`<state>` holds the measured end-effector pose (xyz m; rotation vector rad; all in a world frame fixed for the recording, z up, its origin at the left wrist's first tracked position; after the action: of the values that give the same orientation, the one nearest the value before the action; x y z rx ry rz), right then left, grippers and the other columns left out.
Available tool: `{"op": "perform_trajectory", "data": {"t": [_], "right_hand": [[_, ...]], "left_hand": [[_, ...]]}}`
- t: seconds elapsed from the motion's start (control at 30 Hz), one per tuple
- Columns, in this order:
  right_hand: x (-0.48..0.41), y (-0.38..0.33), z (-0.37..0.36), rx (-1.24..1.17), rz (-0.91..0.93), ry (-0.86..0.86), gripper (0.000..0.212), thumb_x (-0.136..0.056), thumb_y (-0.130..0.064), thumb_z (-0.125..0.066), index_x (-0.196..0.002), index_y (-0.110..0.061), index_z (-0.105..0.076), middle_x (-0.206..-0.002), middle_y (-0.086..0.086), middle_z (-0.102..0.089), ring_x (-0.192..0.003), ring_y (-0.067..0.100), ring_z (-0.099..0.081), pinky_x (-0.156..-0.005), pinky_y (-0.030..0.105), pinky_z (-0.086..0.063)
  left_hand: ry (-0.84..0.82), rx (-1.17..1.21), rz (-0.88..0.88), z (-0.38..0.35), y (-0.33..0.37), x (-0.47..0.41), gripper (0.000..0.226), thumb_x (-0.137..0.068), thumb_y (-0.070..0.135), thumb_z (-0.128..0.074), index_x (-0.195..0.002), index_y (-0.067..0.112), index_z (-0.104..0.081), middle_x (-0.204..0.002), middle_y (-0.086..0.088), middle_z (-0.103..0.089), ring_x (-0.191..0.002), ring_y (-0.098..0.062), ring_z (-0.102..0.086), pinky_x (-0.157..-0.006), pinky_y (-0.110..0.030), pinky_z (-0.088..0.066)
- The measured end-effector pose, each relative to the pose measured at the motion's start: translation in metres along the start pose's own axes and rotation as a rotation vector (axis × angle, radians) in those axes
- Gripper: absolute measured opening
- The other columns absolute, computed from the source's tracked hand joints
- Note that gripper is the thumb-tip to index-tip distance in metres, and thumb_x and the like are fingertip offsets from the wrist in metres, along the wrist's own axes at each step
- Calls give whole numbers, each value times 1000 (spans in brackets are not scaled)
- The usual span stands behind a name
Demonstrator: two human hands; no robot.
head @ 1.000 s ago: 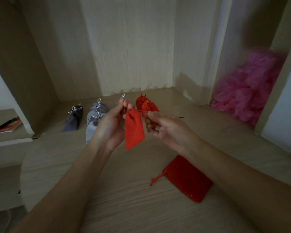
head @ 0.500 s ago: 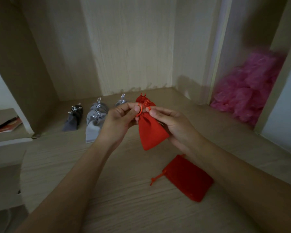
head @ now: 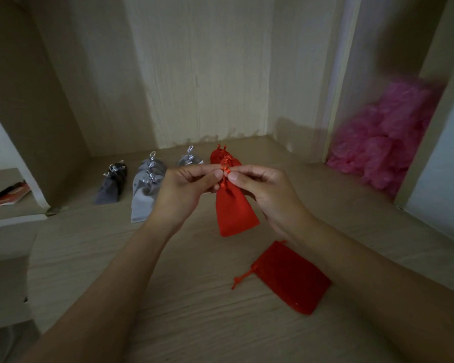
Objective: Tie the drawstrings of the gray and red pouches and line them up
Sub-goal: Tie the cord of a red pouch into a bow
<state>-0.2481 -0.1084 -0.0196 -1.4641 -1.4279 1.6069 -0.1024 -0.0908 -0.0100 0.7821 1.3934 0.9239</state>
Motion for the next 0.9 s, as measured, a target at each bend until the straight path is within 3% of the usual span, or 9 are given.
{"op": "perform_trajectory", "data": {"t": [0.17, 0.3, 0.47, 0.6, 0.73, 0.9], "right_hand": [[1, -4, 2, 192, 63, 25, 11, -85, -3, -65, -93, -6, -72, -86, 7, -72, -79, 10, -68, -74, 19, -54], [1, -7, 0, 301, 130, -2, 13, -85, -5, -67, -88, -16, -73, -85, -1, -73, -82, 10, -69, -77, 21, -54], [-3, -4, 0, -41, -38, -19, 11, -87, -6, -62, -92, -8, -71, -82, 4, -71, -74, 10, -66, -69, 19, -51], [-4, 0, 0, -295, -217, -15, 14, -90, -7, -57, -80, -9, -67, -67, -3, -65, -59, 4, -60, -59, 15, -50], [-2, 4, -3, -293, -278, -17, 15, -89, -8, -59, -76, -8, -65, -62, -3, -64, -56, 3, -59, -54, 13, -49], [0, 8, 1, 69, -97, 76, 9, -86, -7, -65, -78, -6, -68, -62, 3, -61, -54, 4, -56, -54, 14, -44]], "left_hand": [[10, -219, -88, -2, 6, 1, 24, -83, 4, -63, -107, 11, -66, -66, 12, -70, -65, 0, -64, -66, -10, -49], [49, -173, -67, -1, 9, 3, 27, -77, 7, -69, -104, 8, -67, -65, 14, -70, -65, 1, -66, -63, -8, -48], [84, 112, 78, 3, 1, 0, 11, -89, 7, -56, -91, 2, -65, -63, 7, -65, -61, -6, -56, -63, -16, -51], [-69, 291, 170, -6, 0, 2, 14, -90, 7, -47, -89, 3, -61, -65, 6, -64, -59, -2, -58, -60, -13, -47], [-52, -6, 144, -6, -3, 3, 12, -87, 5, -58, -91, 4, -69, -71, -1, -67, -63, -7, -56, -61, -15, -47], [-98, -190, 165, -4, -9, 3, 15, -83, 5, -66, -96, 6, -72, -79, -8, -72, -73, -18, -58, -67, -21, -49]]}}
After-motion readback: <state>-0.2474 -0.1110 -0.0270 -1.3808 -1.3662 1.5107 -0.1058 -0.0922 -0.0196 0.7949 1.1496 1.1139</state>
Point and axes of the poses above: each hand's wrist, its own x-axis away from the middle knuckle, its own z-axis out of the back of the hand, y = z × x, the point moved 4 cm from there along -x, towards the middle knuckle
